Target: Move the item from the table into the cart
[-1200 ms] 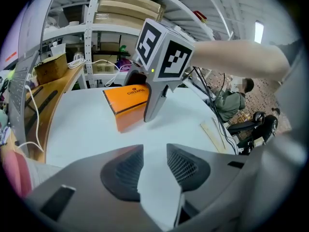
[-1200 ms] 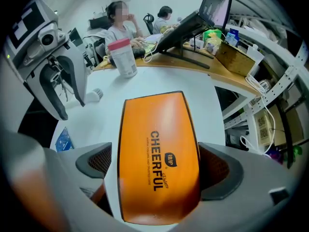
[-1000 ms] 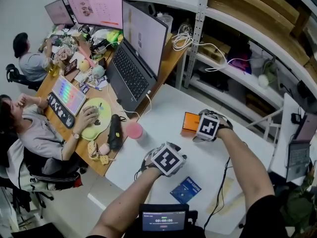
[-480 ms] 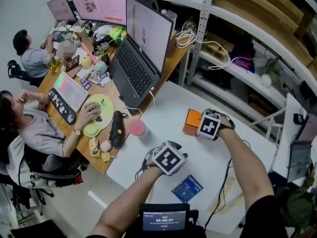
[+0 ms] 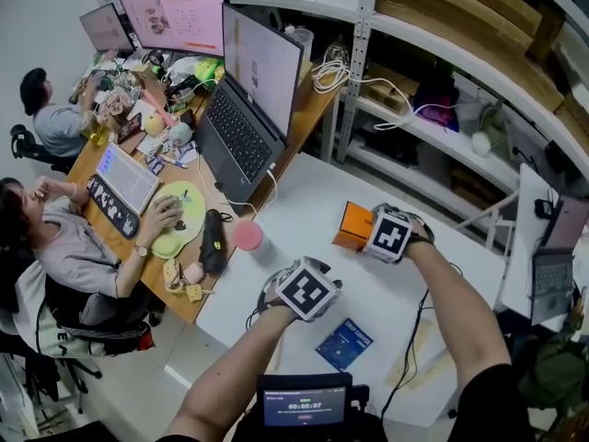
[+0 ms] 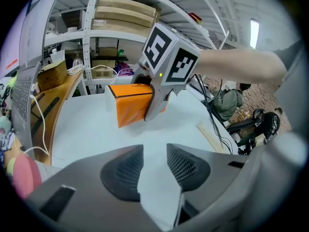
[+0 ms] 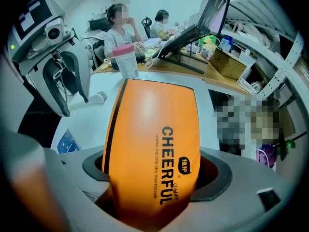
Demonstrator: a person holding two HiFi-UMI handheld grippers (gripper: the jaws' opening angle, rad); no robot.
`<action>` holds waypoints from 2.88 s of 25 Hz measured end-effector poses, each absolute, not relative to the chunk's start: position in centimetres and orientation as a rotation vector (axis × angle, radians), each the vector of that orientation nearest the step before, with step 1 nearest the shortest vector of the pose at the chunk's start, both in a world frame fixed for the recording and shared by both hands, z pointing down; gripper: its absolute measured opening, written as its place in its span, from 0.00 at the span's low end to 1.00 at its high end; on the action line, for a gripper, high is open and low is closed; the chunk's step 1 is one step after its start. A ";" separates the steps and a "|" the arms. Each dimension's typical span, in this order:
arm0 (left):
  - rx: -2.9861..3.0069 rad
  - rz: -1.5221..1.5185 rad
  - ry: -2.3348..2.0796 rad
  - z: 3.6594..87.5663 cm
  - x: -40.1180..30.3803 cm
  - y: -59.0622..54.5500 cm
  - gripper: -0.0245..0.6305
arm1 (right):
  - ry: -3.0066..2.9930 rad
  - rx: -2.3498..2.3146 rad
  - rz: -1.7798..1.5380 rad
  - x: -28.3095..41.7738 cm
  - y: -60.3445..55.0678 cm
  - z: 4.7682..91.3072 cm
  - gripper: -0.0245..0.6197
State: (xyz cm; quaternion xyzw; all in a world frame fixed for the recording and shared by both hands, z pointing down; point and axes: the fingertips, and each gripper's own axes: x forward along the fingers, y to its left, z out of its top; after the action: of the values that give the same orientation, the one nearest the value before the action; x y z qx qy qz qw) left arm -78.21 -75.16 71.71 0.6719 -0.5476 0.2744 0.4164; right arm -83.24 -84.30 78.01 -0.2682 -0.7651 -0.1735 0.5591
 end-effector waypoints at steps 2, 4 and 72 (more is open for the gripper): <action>1.706 0.701 -1.340 70.6 -76.7 -75.3 0.29 | -1.833 -0.613 -0.390 -82.1 -84.5 75.6 0.71; 1.731 0.699 -1.290 69.1 -74.5 -75.4 0.29 | -1.848 -0.606 -0.368 -80.4 -84.6 72.9 0.71; 2.587 1.451 2.322 46.9 54.3 11.4 0.04 | -1.085 1.883 0.993 55.7 19.5 42.9 0.71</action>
State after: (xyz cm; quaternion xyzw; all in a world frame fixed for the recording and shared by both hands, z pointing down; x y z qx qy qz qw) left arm 54.33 11.43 46.88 0.6534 0.5865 0.3666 -0.3077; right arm 55.66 19.50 42.89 0.7329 -0.4224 0.3864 0.3676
